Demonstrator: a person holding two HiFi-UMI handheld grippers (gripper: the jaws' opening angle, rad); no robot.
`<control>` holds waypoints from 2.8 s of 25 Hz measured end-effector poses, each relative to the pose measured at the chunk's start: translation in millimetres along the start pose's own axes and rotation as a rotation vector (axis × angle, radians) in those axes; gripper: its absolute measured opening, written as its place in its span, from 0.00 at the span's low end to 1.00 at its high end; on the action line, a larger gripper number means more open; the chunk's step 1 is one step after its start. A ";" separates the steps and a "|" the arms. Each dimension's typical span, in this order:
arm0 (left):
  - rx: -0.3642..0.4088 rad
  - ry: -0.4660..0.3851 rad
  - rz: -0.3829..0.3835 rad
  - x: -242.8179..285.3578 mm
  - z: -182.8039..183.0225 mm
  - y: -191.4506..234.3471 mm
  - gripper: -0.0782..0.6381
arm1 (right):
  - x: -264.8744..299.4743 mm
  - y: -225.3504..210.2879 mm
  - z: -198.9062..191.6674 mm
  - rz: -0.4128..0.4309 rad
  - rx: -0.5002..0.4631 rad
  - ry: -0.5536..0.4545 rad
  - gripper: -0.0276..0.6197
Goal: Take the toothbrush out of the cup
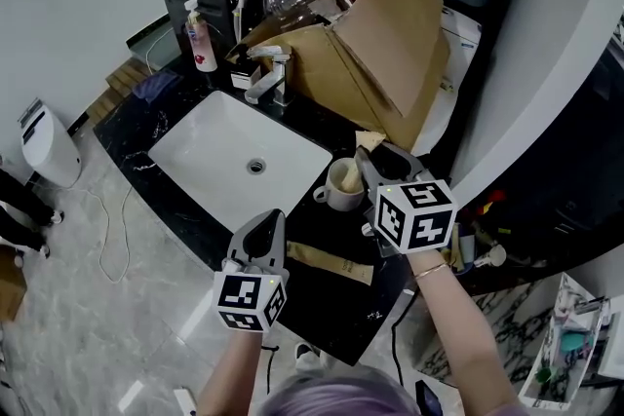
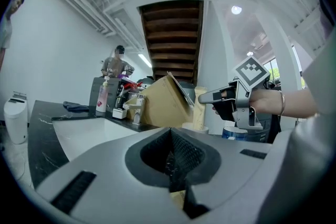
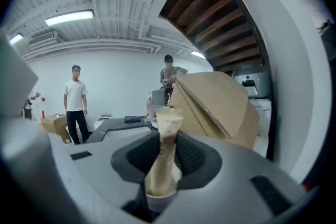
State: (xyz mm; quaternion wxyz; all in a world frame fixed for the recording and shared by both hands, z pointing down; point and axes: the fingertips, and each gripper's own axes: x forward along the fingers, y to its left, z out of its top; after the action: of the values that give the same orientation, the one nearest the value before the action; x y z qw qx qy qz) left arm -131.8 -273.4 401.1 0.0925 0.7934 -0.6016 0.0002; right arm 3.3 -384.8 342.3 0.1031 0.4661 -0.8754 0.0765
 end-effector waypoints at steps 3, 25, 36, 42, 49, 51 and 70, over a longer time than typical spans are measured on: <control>0.001 -0.009 0.004 -6.0 3.1 -0.4 0.11 | -9.7 3.1 11.6 0.000 0.000 -0.049 0.19; 0.009 -0.070 0.030 -60.9 20.0 -12.4 0.11 | -107.9 27.7 91.7 -0.003 0.013 -0.369 0.13; -0.006 -0.071 0.017 -91.8 12.8 -16.1 0.11 | -162.3 57.2 72.3 0.083 0.053 -0.274 0.13; -0.032 -0.058 0.017 -102.1 0.7 -18.5 0.11 | -188.8 65.6 35.6 0.134 0.088 -0.175 0.13; -0.040 -0.036 0.027 -111.5 -11.3 -24.5 0.11 | -203.1 85.9 -9.7 0.227 0.093 -0.060 0.12; -0.042 -0.031 0.038 -113.9 -14.6 -25.7 0.11 | -204.0 93.5 -20.6 0.267 0.081 -0.028 0.12; -0.085 -0.020 0.258 -173.9 -36.1 21.8 0.11 | -144.2 187.9 -74.4 0.538 -0.157 0.156 0.12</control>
State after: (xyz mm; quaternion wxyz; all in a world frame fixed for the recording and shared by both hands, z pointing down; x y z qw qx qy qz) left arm -196.6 -107.7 420.4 0.1192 0.7049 -0.6988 -0.0214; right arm -66.3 -148.2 370.9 0.1817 0.2006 -0.9602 0.0688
